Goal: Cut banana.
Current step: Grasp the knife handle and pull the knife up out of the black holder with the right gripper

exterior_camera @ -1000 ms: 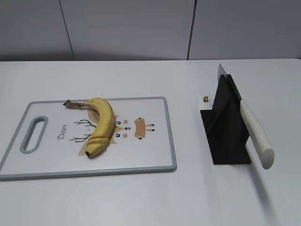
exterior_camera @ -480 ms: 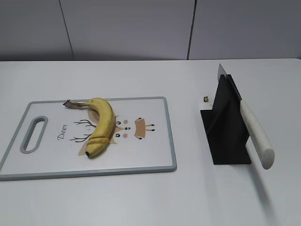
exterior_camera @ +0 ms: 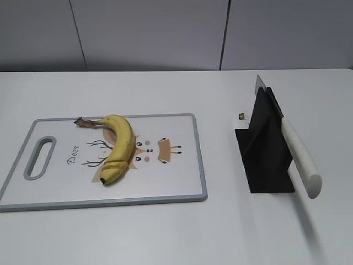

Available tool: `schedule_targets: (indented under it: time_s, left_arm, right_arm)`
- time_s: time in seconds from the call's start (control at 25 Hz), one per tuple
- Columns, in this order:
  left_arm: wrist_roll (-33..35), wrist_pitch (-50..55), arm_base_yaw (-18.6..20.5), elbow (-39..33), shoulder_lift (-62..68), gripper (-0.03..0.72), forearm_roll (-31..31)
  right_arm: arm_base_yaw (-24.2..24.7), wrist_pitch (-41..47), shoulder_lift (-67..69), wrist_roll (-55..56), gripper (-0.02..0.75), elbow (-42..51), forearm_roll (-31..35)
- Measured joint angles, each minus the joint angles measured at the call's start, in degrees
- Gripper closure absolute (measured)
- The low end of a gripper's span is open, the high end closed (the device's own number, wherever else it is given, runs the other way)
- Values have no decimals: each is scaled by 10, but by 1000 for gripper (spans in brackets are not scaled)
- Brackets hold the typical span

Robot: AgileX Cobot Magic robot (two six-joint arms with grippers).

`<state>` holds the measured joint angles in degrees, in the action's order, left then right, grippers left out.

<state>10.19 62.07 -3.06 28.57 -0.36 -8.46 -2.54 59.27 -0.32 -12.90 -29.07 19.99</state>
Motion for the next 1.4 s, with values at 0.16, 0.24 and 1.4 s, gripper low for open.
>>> schedule_targets:
  time_s: [0.16,0.24,1.4]
  left_arm:
    - [0,0,0,0,0,145,0]
    - [0,0,0,0,0,145,0]
    - [0,-1,0,0,0,145,0]
  right_arm:
    - [0,-6,0,0,153,0,19]
    - [0,-8,0,0,153,0,19]
    - [-51,101,470,175,153,-200,-57]
